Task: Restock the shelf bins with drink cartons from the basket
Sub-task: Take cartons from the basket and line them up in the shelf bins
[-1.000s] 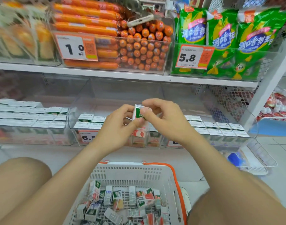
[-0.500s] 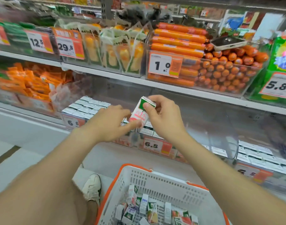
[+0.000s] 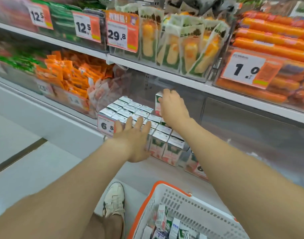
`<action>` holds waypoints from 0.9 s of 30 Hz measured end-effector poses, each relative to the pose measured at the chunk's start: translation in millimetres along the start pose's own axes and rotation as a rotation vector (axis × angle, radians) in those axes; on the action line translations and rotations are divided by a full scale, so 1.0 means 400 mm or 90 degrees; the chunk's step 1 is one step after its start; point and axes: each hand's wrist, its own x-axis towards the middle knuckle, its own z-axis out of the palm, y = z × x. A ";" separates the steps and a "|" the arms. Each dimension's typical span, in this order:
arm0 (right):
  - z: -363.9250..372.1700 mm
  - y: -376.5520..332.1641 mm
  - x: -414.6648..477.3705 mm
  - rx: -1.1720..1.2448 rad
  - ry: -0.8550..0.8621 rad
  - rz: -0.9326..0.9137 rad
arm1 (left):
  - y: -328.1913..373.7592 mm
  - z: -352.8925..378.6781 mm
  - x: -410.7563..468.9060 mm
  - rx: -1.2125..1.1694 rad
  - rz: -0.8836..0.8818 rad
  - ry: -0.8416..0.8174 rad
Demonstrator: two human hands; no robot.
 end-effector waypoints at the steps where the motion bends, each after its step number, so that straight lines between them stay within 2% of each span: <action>1: 0.006 -0.007 0.014 0.016 -0.013 0.012 | -0.004 0.002 0.000 0.003 0.005 0.009; 5: 0.023 -0.001 0.059 0.076 -0.060 0.068 | -0.008 0.013 0.002 0.016 0.008 0.022; 7: 0.043 0.016 0.070 0.106 -0.124 0.083 | -0.005 0.016 0.002 0.023 0.005 0.024; 10: 0.080 0.039 0.062 0.125 -0.213 0.086 | 0.001 0.013 0.001 0.023 0.001 0.022; 17: 0.045 0.042 0.038 0.067 -0.303 0.035 | 0.027 -0.008 -0.007 0.021 -0.009 -0.002; 18: 0.031 0.040 0.027 0.059 -0.278 0.025 | 0.032 -0.015 -0.015 0.011 -0.003 0.003; 20: 0.001 0.030 -0.022 0.070 -0.158 -0.016 | 0.047 -0.027 -0.040 -0.009 0.012 0.042; 24: -0.072 0.026 -0.254 0.208 0.151 -0.102 | 0.105 -0.015 -0.120 -0.015 0.013 0.263; 25: -0.087 0.031 -0.326 0.239 0.190 -0.129 | 0.123 -0.003 -0.139 -0.022 0.017 0.288; 27: -0.081 0.057 -0.457 0.262 0.177 -0.172 | 0.162 0.041 -0.170 -0.054 0.070 0.246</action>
